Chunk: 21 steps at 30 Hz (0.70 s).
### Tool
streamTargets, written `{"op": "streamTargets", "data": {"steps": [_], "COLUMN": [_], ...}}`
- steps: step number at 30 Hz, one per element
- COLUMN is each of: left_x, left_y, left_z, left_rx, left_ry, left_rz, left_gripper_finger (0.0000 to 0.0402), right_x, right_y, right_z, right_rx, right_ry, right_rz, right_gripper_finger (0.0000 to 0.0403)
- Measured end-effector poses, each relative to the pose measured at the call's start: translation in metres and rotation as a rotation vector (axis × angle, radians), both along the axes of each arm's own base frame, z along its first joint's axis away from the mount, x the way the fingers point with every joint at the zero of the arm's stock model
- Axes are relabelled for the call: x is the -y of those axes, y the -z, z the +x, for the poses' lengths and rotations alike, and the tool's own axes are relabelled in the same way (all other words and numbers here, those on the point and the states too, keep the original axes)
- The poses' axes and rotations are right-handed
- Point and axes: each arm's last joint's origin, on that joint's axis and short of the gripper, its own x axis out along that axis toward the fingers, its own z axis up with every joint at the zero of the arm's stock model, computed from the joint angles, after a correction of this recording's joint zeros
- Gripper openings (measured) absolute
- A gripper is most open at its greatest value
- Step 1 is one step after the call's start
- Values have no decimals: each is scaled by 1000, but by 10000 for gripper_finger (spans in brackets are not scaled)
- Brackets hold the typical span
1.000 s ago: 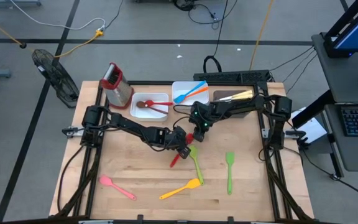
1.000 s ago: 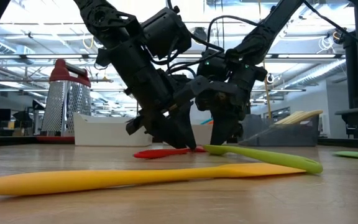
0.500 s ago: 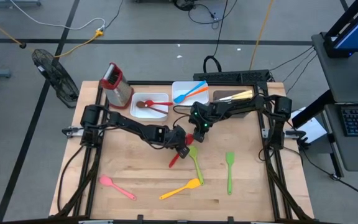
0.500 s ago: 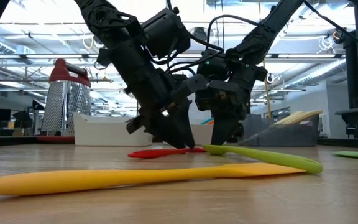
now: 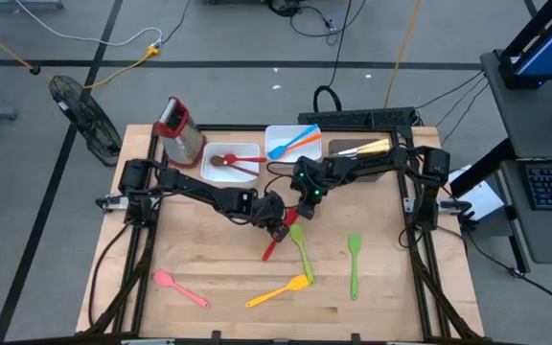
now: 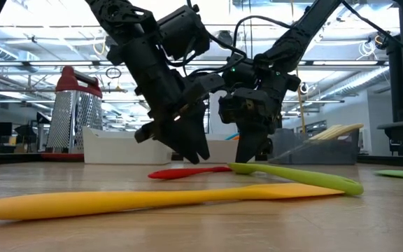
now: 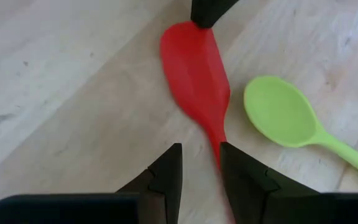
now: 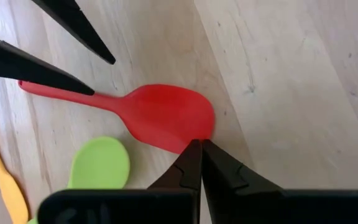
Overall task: Pick & Place Kitchen Items
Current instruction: Put the red spatula into the right white bin
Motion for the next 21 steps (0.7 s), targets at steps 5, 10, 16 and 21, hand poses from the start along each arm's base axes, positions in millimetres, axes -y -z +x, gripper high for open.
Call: {"op": "streamTargets", "data": {"steps": [5,10,16,21], "left_x": [1,2,5,5], "left_y": [0,-1,-4,-4], "left_z": [0,1,4,4], "left_rx": [1,4,45,51], "left_ry": [13,47,72,62], "left_rz": [-19,-70,-136,-142], "left_gripper_finger": [109,109,117,155], "right_x": [0,0,0,0], "right_y": [0,-1,-3,-9], "right_z": [0,0,4,5], "right_rx": [-1,4,46,79], "right_ry": [4,1,8,8], "right_rz": [5,29,59,73], "right_gripper_finger": [0,0,0,0]}}
